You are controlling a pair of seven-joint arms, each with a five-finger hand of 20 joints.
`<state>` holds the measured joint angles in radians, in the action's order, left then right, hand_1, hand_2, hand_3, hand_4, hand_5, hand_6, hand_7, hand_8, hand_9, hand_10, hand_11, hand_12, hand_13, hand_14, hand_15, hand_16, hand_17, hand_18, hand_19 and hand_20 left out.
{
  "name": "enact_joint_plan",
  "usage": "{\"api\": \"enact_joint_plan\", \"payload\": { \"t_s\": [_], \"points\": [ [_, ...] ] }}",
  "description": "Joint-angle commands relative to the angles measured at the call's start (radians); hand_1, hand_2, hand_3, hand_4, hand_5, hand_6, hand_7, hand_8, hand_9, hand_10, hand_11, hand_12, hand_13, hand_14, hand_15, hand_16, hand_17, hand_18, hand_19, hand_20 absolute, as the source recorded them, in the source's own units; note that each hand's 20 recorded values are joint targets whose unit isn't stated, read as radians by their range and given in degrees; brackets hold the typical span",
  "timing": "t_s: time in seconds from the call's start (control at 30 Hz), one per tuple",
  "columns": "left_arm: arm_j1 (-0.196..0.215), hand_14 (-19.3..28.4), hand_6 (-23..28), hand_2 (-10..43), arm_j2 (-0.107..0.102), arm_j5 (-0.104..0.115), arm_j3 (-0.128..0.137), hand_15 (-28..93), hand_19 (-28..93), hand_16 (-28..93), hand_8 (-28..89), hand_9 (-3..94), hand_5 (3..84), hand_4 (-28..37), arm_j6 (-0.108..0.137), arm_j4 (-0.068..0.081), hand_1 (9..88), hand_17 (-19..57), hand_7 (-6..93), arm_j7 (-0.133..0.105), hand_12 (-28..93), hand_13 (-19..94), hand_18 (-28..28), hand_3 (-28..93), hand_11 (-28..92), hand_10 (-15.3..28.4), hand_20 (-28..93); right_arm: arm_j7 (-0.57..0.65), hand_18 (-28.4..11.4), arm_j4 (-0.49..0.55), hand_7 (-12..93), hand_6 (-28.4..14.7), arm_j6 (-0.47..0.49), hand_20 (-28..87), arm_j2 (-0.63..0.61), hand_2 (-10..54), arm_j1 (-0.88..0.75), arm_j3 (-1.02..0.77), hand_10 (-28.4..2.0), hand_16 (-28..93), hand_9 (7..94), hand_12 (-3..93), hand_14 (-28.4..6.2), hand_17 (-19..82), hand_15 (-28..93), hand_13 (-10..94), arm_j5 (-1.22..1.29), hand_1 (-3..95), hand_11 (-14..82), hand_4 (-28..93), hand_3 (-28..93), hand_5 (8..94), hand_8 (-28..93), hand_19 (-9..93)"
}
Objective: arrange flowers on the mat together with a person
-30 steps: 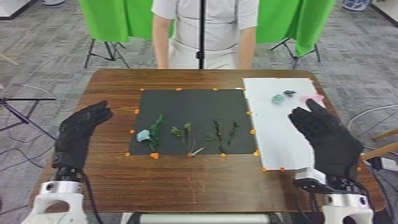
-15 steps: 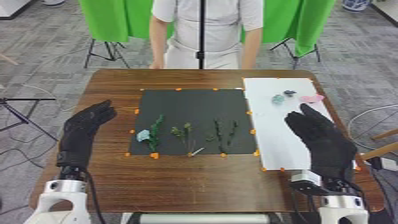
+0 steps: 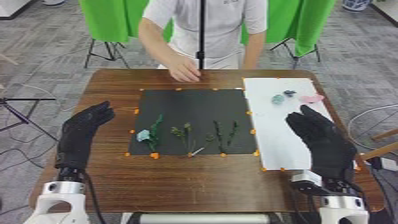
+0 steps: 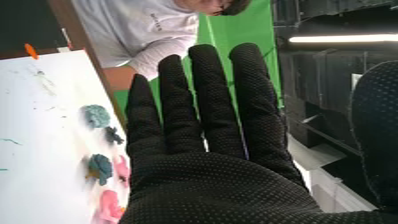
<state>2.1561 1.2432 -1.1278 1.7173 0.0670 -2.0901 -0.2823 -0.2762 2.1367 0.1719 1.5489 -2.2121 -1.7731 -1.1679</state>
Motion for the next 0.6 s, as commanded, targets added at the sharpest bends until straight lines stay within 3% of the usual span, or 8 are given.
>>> {"api": "enact_joint_plan", "payload": {
  "t_s": [0.03, 0.6],
  "points": [
    [0.005, 17.1, 3.5, 0.4, 0.006, 0.005, -0.002, 18, 7, 4, -6, 45.1, 49.2, -19.1, 0.002, 0.005, 26.1, 6.4, 15.0, 0.009, 15, 36, 12.7, 64, 19, 13.2, 20, -0.011, -13.6, 0.003, 13, -1.3, 0.003, 32, 0.010, -3.6, -0.006, -0.004, -15.2, 17, 53.9, 14.2, -14.4, 23, 12, 39, -0.003, 11.7, 7.0, -13, 82, 53.7, -9, 4],
    [0.009, 17.1, 3.5, 0.5, 0.011, 0.003, 0.005, 18, 7, 4, -6, 45.1, 49.1, -19.0, -0.002, 0.004, 26.1, 6.4, 15.2, 0.019, 15, 36, 12.7, 64, 19, 13.1, 20, -0.009, -13.7, 0.003, 13, -1.1, -0.004, 33, 0.006, -4.0, -0.003, -0.006, -15.1, 18, 54.9, 14.7, -14.5, 23, 13, 41, 0.003, 12.2, 7.2, -13, 82, 54.0, -9, 5]
  ]
}}
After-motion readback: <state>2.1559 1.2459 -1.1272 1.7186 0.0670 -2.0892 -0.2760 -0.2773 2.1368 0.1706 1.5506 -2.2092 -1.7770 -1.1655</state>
